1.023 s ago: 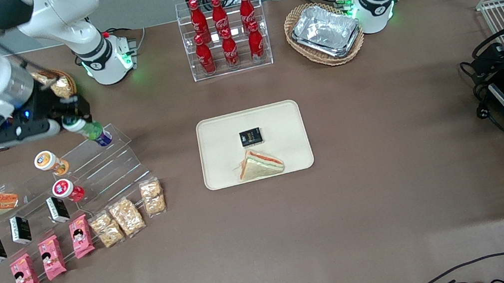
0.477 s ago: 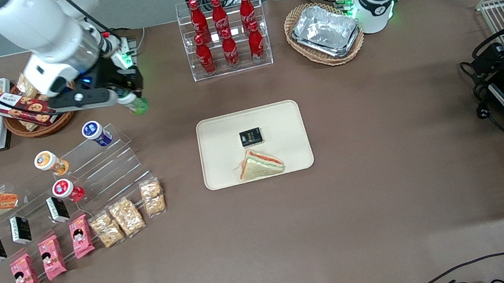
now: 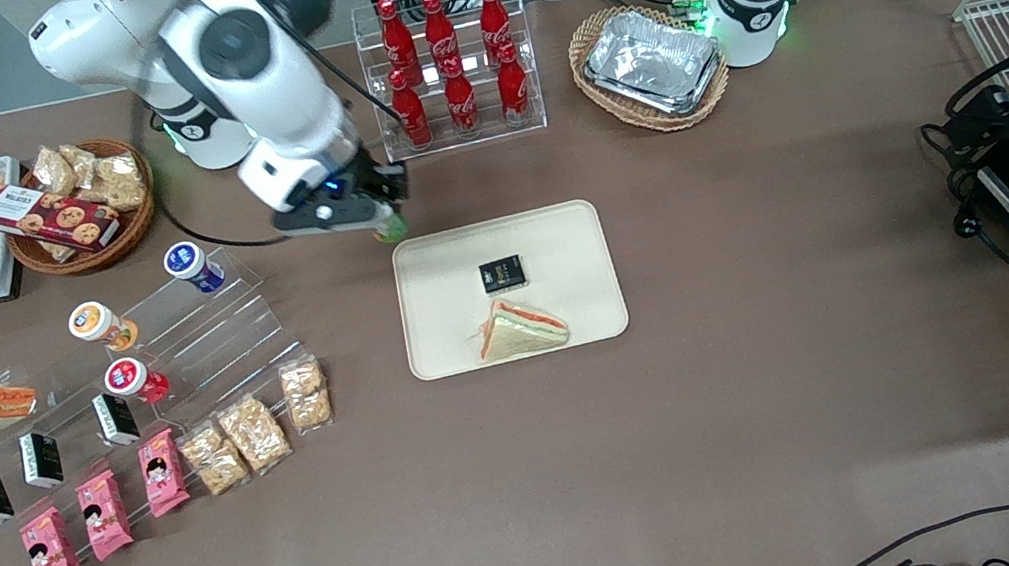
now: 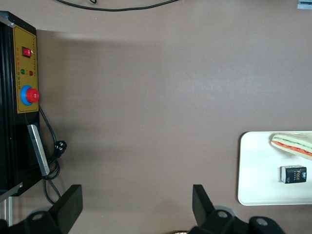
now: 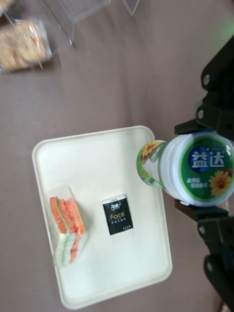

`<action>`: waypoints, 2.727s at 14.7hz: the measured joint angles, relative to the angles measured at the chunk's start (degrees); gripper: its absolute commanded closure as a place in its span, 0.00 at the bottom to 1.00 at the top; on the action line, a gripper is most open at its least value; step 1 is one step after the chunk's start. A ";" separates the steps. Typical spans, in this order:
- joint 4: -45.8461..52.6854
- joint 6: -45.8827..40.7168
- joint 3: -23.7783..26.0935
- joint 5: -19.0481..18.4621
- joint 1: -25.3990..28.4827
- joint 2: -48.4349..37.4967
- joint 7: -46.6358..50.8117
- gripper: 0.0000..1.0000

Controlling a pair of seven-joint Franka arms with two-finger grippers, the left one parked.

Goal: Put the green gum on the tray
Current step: 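Carry the cup over the cream tray and lower it beside the black card, then open the right gripper and raise it away from the cup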

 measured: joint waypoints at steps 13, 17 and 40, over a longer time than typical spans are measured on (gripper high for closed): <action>-7.06 22.12 -0.12 -0.09 4.53 17.94 0.72 0.59; -7.80 23.20 -0.12 -0.09 5.42 18.45 0.95 0.00; 24.65 -25.97 -3.61 -5.50 -25.75 3.08 -35.46 0.00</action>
